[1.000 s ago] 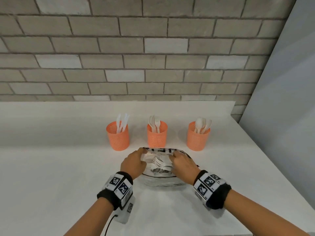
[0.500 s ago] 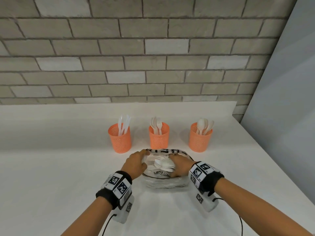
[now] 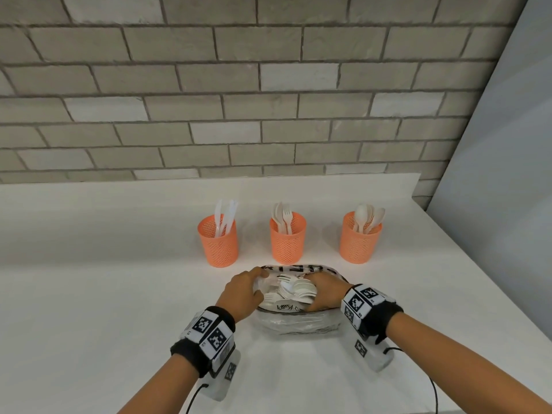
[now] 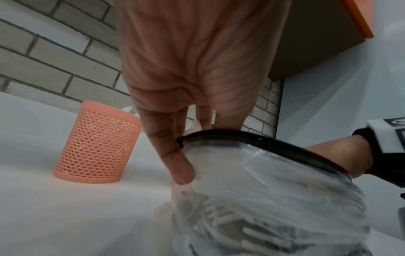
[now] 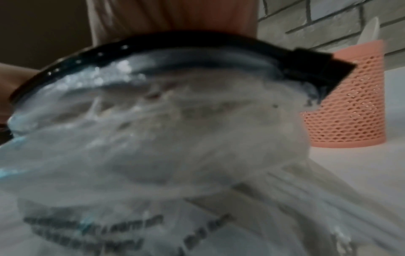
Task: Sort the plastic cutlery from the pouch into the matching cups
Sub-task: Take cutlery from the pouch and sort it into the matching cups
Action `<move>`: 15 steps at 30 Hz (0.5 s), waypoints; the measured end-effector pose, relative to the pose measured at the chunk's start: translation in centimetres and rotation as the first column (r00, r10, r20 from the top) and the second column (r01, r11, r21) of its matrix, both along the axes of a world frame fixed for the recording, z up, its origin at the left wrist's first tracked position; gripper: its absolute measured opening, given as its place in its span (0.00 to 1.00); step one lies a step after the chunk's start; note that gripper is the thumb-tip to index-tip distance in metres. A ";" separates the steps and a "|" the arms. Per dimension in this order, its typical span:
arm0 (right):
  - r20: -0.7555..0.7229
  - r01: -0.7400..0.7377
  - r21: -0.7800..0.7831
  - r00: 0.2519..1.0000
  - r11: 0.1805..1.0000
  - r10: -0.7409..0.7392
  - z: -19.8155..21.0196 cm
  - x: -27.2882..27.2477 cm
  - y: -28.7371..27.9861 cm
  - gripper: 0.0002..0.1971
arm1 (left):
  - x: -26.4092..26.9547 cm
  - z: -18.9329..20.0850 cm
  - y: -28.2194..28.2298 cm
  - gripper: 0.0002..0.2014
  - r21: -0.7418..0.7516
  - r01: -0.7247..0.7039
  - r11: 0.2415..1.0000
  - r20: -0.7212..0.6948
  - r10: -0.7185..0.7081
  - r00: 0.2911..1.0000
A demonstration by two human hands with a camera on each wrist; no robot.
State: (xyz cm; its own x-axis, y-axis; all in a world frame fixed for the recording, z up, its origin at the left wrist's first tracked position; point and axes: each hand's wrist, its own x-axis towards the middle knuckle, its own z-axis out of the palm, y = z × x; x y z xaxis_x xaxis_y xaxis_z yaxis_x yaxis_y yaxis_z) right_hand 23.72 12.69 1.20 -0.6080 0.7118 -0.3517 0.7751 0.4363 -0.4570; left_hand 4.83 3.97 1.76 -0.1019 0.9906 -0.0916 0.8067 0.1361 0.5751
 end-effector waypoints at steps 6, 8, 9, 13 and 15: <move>-0.083 0.066 -0.011 0.994 0.998 -0.066 0.7 0.0 0.8 0.30 | -0.1 0.2 0.0 0.21 0.077 -0.041 0.996 -0.007 0.041 0.999; -0.072 0.071 -0.016 0.995 0.997 -0.072 0.5 -0.1 0.9 0.32 | 0.0 0.2 0.0 0.21 0.079 -0.037 0.996 -0.016 0.038 0.999; -0.064 0.070 -0.025 0.995 0.997 -0.071 0.4 0.0 0.8 0.32 | 0.1 0.2 -0.1 0.21 0.076 -0.033 0.997 -0.019 0.035 0.999; -0.067 0.105 -0.070 0.992 0.992 -0.110 0.7 0.1 1.0 0.33 | -0.1 0.3 -0.1 0.21 0.075 -0.027 0.997 -0.027 0.029 0.999; -0.077 0.122 -0.078 0.989 0.989 -0.128 0.9 0.0 1.3 0.31 | -0.2 0.4 -0.2 0.21 0.077 -0.030 0.997 -0.032 0.032 0.999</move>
State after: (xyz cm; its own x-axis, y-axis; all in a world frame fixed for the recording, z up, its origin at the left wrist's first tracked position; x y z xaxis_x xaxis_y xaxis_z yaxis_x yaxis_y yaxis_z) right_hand 23.72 14.00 2.09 -0.5444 0.7583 -0.3586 0.7804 0.3011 -0.5481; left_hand 4.65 3.81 2.20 -0.1343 0.9909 -0.0113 0.8219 0.1177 0.5574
